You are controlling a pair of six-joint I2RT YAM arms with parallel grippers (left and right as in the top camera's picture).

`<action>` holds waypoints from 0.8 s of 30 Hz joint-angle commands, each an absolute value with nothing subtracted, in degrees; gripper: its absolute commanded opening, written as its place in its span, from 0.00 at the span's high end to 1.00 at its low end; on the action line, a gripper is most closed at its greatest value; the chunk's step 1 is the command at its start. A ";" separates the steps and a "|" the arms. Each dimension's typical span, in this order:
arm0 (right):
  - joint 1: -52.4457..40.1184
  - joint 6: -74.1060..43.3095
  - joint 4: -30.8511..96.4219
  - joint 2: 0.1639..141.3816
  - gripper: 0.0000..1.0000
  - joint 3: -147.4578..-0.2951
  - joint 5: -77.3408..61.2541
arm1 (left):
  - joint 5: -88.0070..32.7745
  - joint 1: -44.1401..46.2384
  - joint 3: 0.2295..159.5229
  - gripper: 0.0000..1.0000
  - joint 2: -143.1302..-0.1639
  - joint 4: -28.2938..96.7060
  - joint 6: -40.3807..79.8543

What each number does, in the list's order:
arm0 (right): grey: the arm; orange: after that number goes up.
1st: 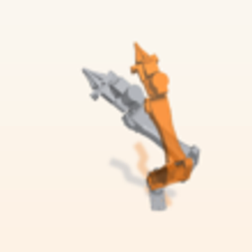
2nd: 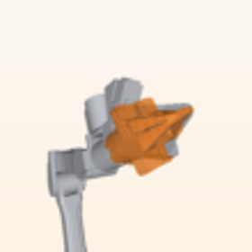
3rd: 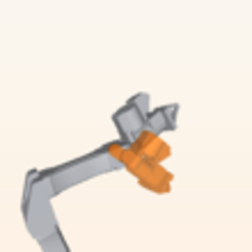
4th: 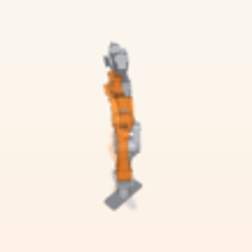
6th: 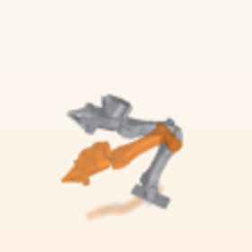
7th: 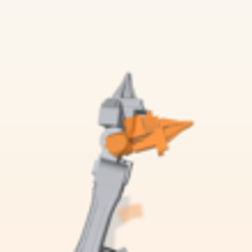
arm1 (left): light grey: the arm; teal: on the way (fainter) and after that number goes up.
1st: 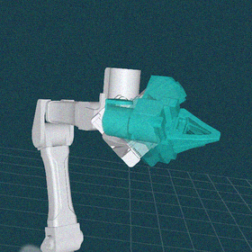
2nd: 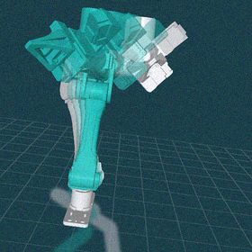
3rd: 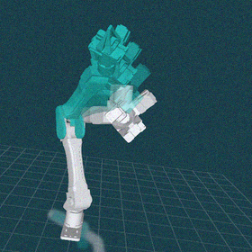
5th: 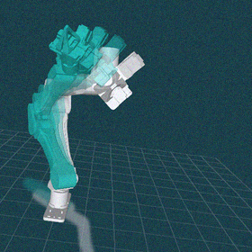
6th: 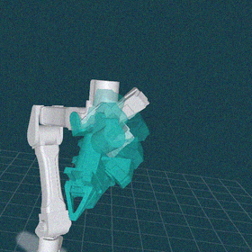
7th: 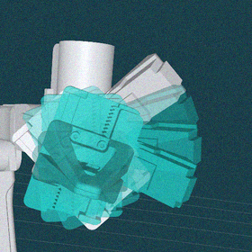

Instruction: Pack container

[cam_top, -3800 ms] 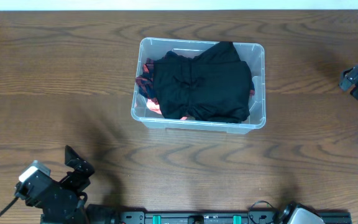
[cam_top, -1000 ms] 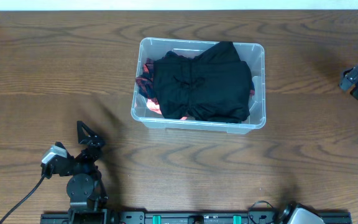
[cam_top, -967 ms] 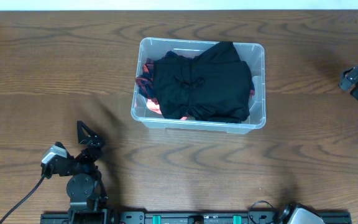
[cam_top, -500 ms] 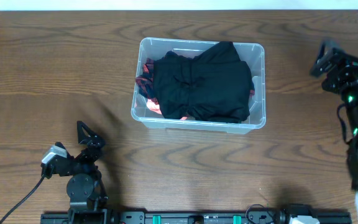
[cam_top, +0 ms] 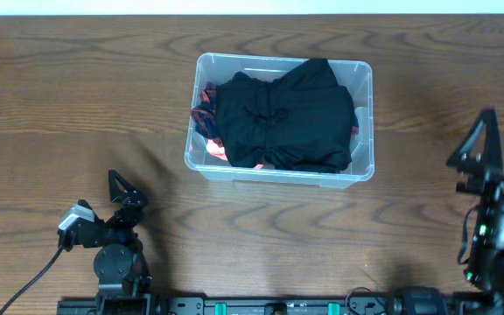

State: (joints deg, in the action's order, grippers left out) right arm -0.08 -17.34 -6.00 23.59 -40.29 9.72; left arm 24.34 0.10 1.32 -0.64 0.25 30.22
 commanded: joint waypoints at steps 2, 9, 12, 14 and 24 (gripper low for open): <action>0.36 -17.10 -11.29 16.27 0.01 -30.94 11.20 | 24.43 -0.10 0.27 0.02 -0.67 2.35 30.30; 2.26 -17.41 -16.84 4.25 0.01 -16.36 11.16 | 24.43 -0.10 0.27 0.02 -0.67 2.35 30.30; 2.76 -18.41 -19.09 0.10 0.01 -11.73 11.18 | 24.43 -0.10 0.27 0.02 -0.67 2.35 30.30; 2.70 -18.63 -22.44 0.38 0.01 -9.34 11.14 | 24.43 -0.10 0.27 0.02 -0.67 2.35 30.30; 2.72 -21.02 -26.55 0.30 0.01 -0.30 10.87 | 24.43 -0.10 0.27 0.02 -0.67 2.35 30.30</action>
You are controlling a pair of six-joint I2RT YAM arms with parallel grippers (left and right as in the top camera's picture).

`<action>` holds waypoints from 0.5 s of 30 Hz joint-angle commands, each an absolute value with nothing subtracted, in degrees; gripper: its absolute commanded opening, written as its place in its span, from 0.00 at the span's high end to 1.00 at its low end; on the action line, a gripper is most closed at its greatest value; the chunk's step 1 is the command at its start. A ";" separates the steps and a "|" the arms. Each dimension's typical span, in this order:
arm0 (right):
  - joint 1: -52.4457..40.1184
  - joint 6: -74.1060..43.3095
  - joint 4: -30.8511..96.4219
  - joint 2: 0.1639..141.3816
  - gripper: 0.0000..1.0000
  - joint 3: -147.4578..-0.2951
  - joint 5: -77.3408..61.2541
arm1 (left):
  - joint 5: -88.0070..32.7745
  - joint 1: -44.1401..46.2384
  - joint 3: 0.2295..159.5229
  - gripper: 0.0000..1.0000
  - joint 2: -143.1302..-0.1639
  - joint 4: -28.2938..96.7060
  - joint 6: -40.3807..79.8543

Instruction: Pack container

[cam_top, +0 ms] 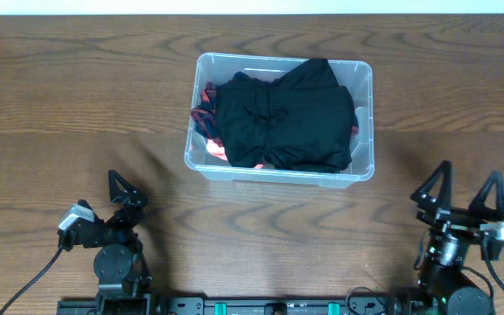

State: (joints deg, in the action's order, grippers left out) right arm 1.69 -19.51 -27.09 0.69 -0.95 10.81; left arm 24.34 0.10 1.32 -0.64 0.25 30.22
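A clear plastic container sits at the middle of the table, toward the back. Inside it, a folded black garment fills most of the space, and red cloth shows beneath it at the left end. My left gripper rests near the front left edge, well clear of the container, its fingers apart and empty. At the front right my right gripper points toward the container with its two fingers spread wide and nothing between them.
The wooden table stretches around the container on all sides. A white strip runs along the far edge. A black rail with the arm bases lies along the front edge, and a cable trails from the left arm.
My right arm has moved from the right edge of the table in and down to the front right, and now both open fingers show. The left arm and the container's contents are unchanged.
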 commanded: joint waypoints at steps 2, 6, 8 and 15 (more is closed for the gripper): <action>2.72 -20.99 -24.51 0.30 0.01 -0.30 10.68 | 24.43 -0.10 0.27 0.02 -0.67 2.35 30.30; 2.70 -20.99 -18.61 0.32 0.01 -0.30 9.80 | 24.43 -0.10 0.27 0.02 -0.67 2.35 30.30; 2.70 -20.99 -15.11 0.32 0.01 -0.30 8.62 | 24.43 -0.10 0.27 0.02 -0.67 2.35 30.30; 2.72 -20.97 2.22 0.32 0.01 -0.30 7.07 | 24.43 -0.10 0.27 0.02 -0.67 2.35 30.30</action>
